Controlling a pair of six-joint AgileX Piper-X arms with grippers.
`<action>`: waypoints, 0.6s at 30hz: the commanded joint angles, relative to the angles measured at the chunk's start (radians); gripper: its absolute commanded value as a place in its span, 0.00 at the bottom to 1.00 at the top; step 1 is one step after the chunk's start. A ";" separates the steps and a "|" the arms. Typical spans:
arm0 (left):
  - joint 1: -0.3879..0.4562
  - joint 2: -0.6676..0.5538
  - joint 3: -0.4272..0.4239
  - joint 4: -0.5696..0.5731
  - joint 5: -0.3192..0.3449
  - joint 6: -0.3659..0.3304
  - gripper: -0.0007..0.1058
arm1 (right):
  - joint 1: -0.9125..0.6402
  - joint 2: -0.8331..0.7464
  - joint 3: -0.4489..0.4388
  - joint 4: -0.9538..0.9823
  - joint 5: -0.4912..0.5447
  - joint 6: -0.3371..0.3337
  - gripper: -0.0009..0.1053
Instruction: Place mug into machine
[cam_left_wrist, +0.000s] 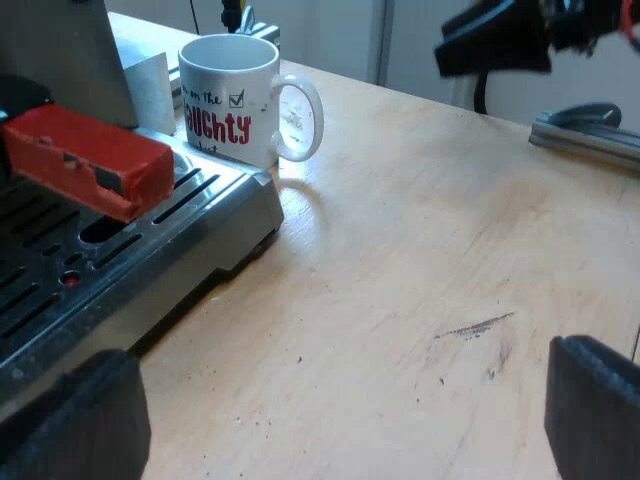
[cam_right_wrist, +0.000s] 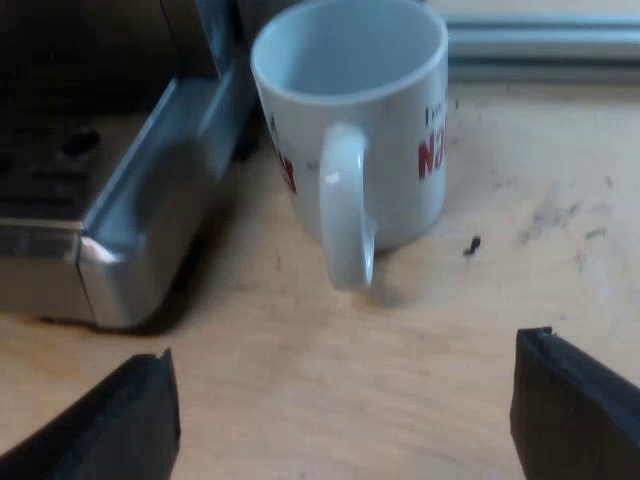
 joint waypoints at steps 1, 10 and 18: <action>-0.004 0.004 -0.004 -0.016 0.007 -0.002 0.77 | 0.000 0.053 0.035 -0.113 -0.010 -0.012 0.67; -0.004 0.004 -0.004 -0.016 0.005 -0.002 0.77 | 0.112 0.297 0.045 -0.382 0.002 -0.009 0.67; -0.004 0.004 -0.004 -0.016 0.005 -0.002 0.77 | 0.280 0.596 0.045 -0.700 0.316 0.146 0.67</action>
